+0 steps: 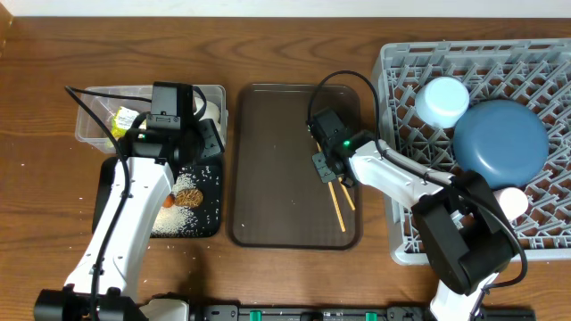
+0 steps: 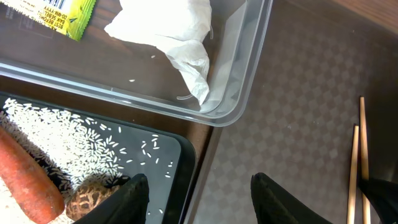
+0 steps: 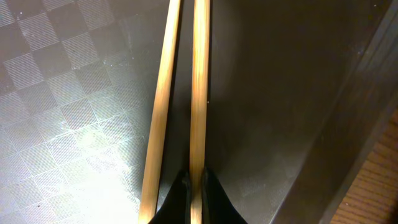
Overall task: Sort waste into correct bins and load items into the dishwasher rack
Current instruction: 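Lower the right gripper and pinch one wooden chopstick, then carry the chopstick right and drop it into the rack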
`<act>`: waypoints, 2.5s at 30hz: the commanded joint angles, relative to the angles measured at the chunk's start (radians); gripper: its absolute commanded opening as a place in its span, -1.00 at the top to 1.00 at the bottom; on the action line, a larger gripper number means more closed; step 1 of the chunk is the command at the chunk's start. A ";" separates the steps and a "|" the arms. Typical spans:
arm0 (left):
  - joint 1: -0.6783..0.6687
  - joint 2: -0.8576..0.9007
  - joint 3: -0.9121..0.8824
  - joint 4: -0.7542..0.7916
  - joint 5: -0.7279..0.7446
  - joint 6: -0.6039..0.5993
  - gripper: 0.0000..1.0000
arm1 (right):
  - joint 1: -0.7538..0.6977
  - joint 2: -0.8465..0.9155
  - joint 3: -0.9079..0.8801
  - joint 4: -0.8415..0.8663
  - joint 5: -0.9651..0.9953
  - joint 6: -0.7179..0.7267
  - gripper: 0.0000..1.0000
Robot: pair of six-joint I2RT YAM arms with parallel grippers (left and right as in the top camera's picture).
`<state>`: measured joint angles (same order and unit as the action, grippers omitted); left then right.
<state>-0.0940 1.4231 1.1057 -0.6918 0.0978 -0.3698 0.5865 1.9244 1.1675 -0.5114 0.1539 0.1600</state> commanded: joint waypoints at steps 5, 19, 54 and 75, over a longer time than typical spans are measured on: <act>0.003 0.002 0.011 -0.003 -0.005 -0.009 -0.08 | -0.004 -0.008 -0.018 -0.001 0.003 0.000 0.97; 0.003 0.002 0.011 -0.006 -0.005 -0.009 -0.08 | -0.008 -0.142 0.083 0.006 0.003 0.000 0.98; 0.003 0.002 0.011 -0.007 -0.005 -0.009 -0.08 | -0.351 -0.224 0.079 -0.244 0.042 0.052 0.98; 0.003 0.002 0.011 -0.007 -0.005 -0.009 -0.08 | -0.320 -0.307 0.229 -0.306 -0.004 0.012 -0.36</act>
<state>-0.0940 1.4231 1.1057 -0.6983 0.0978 -0.3698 0.2317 1.6913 1.3258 -0.8078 0.2150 0.1787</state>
